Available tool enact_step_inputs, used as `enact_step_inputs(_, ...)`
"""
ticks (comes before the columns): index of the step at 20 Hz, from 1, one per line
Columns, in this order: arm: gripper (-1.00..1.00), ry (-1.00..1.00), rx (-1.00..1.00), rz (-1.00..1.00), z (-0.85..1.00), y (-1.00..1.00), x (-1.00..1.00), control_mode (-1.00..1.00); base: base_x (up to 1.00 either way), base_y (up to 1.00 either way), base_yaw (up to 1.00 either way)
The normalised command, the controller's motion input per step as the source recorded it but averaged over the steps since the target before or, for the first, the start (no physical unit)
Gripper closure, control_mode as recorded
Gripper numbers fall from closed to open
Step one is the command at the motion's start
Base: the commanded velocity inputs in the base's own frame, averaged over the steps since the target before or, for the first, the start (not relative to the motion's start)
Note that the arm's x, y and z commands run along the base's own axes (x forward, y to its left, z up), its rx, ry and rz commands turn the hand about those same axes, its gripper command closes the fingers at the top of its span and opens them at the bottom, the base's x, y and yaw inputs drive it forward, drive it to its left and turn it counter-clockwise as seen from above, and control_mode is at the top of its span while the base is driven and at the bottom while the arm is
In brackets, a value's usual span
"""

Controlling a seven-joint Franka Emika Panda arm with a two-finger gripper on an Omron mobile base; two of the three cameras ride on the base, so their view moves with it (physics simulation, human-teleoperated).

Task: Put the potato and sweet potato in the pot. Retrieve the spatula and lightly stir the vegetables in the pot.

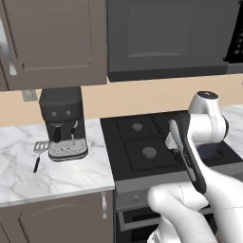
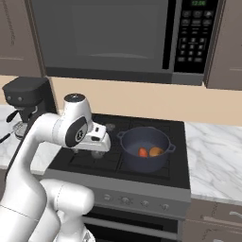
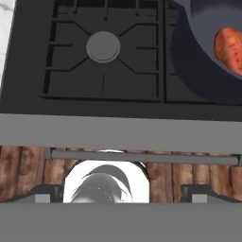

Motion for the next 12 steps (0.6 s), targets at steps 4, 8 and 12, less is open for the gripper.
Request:
enact_step_inputs(4,-1.0,0.0,0.0,0.0,0.0,0.0,0.0,1.0,-0.16,0.96,-0.12)
enact_step_inputs(8,-1.0,0.0,0.0,0.0,0.0,0.0,0.0,1.0,-0.15,0.98,-0.13)
enact_step_inputs(12,-1.0,0.0,0.0,0.0,0.0,0.0,0.0,1.0,-0.09,0.93,-0.11)
